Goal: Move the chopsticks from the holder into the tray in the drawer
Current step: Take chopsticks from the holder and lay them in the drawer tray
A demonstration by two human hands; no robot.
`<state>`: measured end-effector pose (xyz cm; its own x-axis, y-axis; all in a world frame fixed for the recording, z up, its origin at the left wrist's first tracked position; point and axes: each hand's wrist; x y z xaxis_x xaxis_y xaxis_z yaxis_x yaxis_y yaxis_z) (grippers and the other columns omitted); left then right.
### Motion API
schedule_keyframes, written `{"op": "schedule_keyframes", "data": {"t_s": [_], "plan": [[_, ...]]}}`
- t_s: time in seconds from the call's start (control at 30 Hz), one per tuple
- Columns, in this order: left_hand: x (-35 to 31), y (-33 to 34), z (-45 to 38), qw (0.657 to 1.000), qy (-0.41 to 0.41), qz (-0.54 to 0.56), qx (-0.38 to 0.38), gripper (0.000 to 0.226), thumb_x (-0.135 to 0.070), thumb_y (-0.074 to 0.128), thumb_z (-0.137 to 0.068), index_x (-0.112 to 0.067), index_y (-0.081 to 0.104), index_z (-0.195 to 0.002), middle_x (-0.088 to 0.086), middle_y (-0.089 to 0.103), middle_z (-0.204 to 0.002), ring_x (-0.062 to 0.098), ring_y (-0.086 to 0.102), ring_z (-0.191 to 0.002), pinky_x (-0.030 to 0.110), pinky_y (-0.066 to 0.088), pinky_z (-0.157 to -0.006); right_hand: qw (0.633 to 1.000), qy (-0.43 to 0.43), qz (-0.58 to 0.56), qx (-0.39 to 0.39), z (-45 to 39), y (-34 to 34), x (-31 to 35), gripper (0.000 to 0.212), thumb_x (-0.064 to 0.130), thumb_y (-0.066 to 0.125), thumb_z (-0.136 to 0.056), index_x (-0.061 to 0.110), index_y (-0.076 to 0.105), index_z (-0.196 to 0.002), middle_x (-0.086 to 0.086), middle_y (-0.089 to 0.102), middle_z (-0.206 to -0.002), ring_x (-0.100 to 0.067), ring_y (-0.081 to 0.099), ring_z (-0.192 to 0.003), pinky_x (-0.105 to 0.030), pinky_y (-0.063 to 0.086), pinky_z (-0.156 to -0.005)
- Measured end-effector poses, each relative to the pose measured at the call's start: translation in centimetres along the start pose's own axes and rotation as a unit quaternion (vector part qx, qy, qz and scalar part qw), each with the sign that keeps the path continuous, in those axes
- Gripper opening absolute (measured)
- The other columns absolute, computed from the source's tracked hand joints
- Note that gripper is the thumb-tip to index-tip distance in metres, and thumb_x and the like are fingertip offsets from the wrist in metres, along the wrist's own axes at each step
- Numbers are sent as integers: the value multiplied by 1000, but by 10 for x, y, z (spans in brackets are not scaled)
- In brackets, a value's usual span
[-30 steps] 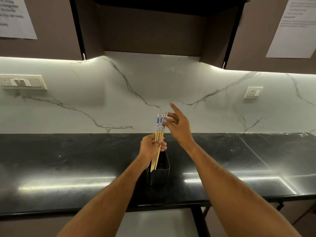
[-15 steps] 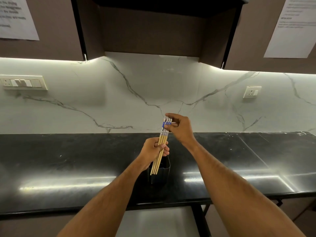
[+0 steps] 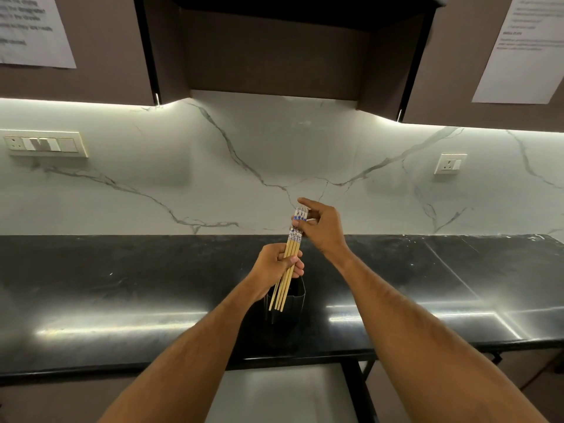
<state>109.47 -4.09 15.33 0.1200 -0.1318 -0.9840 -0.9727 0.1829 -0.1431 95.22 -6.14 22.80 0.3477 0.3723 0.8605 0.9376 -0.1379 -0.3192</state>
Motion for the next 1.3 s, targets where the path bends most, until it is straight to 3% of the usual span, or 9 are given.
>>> {"op": "schedule_keyframes", "data": {"t_s": [0.37, 0.57, 0.7, 0.9, 1.03, 1.13, 1.23, 1.3], "plan": [[3, -1, 7, 1000, -9, 4, 14, 18, -5, 53, -100, -8, 67, -111, 10, 76, -91, 24, 76, -86, 37, 62, -82, 1000, 23, -17, -9, 7, -1, -5, 46, -4, 76, -83, 2, 65, -128, -17, 74, -109, -25, 75, -92, -47, 61, -87], [3, -14, 16, 997, -46, 3, 64, 20, -7, 55, -100, -4, 67, -116, 14, 76, -96, 26, 75, -91, 40, 61, -85, 993, 63, -74, -73, 14, -7, -16, 44, -3, 77, -82, 5, 67, -124, -10, 76, -99, -18, 77, -82, -33, 64, -73], [1, -17, 21, 994, -58, -51, 82, 19, -9, 55, -101, -4, 69, -113, 14, 75, -94, 22, 74, -83, 37, 61, -82, 985, 103, -102, -99, 22, -9, -27, 44, -3, 77, -83, 6, 66, -125, -10, 76, -97, -17, 77, -80, -26, 62, -68], [-2, -14, 31, 989, -88, -68, 97, 20, -10, 53, -102, 0, 67, -113, 14, 73, -90, 21, 72, -79, 34, 61, -78, 970, 166, -138, -114, 33, -10, -36, 44, -5, 76, -83, 5, 65, -125, -13, 76, -98, -21, 78, -80, -39, 64, -75], [-6, -12, 35, 983, -132, -43, 119, 19, -10, 52, -102, 0, 67, -110, 16, 74, -92, 26, 75, -86, 36, 61, -80, 970, 164, -139, -113, 40, -10, -34, 44, -5, 76, -83, 7, 66, -124, -11, 76, -97, -20, 78, -77, -35, 64, -71], [-5, -12, 37, 982, -128, -76, 115, 19, -11, 53, -102, -1, 68, -108, 11, 71, -87, 18, 71, -76, 29, 58, -71, 970, 160, -140, -114, 44, -12, -34, 44, -4, 76, -83, 8, 66, -124, -11, 76, -98, -20, 78, -79, -33, 64, -71], [-1, -10, 39, 982, -106, -139, 75, 16, -12, 56, -101, -3, 69, -106, 7, 70, -82, 11, 68, -68, 26, 59, -68, 978, 142, -105, -108, 50, -13, -35, 41, 0, 76, -84, 9, 66, -123, -11, 75, -100, -20, 77, -85, -32, 64, -73], [3, -9, 38, 976, -95, -190, 43, 17, -12, 60, -99, -3, 68, -110, 6, 70, -81, 10, 67, -65, 27, 61, -70, 989, 111, 22, -94, 54, -13, -34, 43, 11, 77, -87, 8, 64, -127, -8, 73, -105, -16, 73, -89, -36, 61, -86]]}}
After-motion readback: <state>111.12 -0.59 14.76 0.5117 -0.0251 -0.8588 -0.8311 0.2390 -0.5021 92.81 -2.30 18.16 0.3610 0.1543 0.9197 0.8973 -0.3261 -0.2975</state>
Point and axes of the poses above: each hand's wrist, its own z-axis away from the middle knuckle, its own y-axis out of the palm, x = y × z
